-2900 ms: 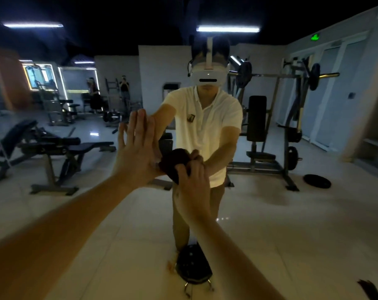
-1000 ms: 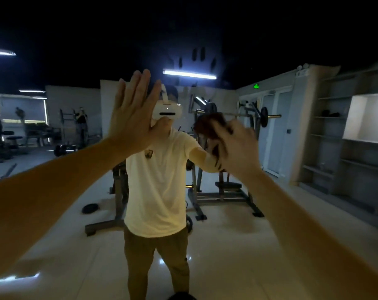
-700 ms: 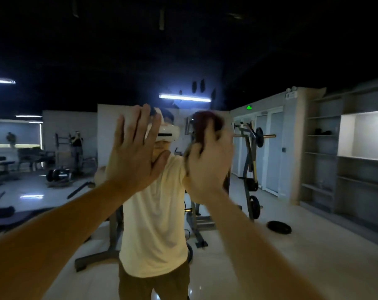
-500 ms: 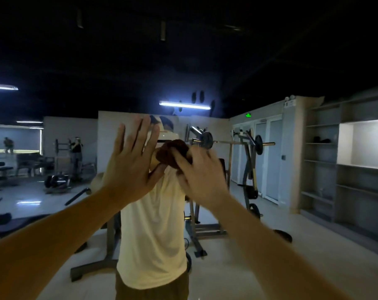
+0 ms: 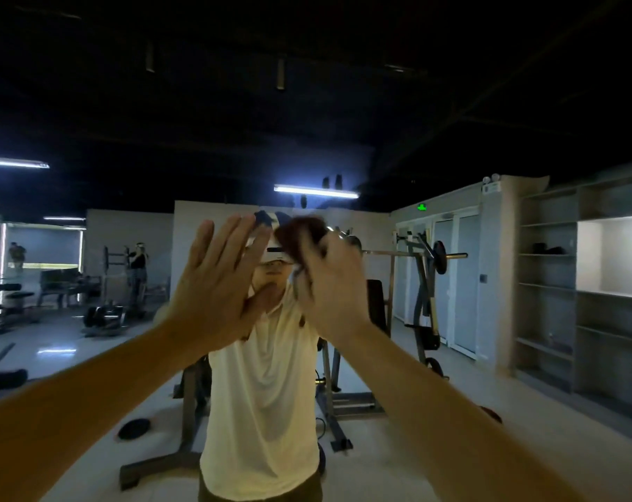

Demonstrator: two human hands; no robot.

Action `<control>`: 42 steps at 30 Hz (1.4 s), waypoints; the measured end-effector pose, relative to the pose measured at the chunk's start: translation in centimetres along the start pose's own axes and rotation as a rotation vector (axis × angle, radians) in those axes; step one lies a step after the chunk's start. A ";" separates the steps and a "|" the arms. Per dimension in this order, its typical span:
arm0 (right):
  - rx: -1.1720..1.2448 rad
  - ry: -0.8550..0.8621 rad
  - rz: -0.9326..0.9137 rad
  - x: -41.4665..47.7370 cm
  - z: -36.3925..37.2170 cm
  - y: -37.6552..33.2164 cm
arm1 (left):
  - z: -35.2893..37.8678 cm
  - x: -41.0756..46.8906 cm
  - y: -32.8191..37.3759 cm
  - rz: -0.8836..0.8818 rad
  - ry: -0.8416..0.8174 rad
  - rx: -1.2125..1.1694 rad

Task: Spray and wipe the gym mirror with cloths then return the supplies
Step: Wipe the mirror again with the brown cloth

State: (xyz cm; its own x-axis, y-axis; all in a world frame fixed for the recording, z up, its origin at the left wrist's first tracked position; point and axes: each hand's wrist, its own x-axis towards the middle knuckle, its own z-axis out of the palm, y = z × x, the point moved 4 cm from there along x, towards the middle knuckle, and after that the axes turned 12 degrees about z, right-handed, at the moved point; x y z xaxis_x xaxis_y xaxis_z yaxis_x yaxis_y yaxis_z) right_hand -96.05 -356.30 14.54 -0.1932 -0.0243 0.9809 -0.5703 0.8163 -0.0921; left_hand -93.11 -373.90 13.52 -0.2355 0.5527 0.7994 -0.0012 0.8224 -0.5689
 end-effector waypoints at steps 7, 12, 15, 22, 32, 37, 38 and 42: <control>-0.202 0.015 -0.105 8.3 -3.8 5.2 | -1.3 2.7 -6.6 -0.045 0.074 0.090; -0.162 0.296 0.358 14.4 -4.5 6.6 | -0.4 2.6 -6.6 -0.051 0.087 0.121; -0.065 0.341 0.333 11.1 -1.7 2.2 | -0.5 2.5 -6.5 -0.055 0.085 0.117; -0.189 0.015 -0.419 3.5 0.1 -1.1 | -0.7 2.4 -6.4 -0.051 0.110 0.094; -0.090 0.381 0.352 15.4 -2.3 2.1 | -0.6 2.4 -6.4 -0.068 0.076 0.075; -0.016 0.151 -0.152 5.5 1.4 -3.3 | -0.8 2.4 -6.5 -0.064 0.037 0.070; -0.066 0.108 -0.314 4.9 1.4 -3.0 | -0.8 2.3 -6.6 -0.059 0.036 0.063; -0.200 0.055 -0.424 11.1 -0.9 -0.6 | -0.5 2.1 -6.5 -0.053 0.020 0.064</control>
State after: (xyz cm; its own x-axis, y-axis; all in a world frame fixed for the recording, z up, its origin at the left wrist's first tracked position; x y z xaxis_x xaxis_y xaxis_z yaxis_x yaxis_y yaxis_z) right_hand -97.13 -356.58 25.60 0.0692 -0.3535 0.9329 -0.4237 0.8362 0.3483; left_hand -93.10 -378.03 19.01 -0.2144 0.5113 0.8322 -0.0757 0.8408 -0.5361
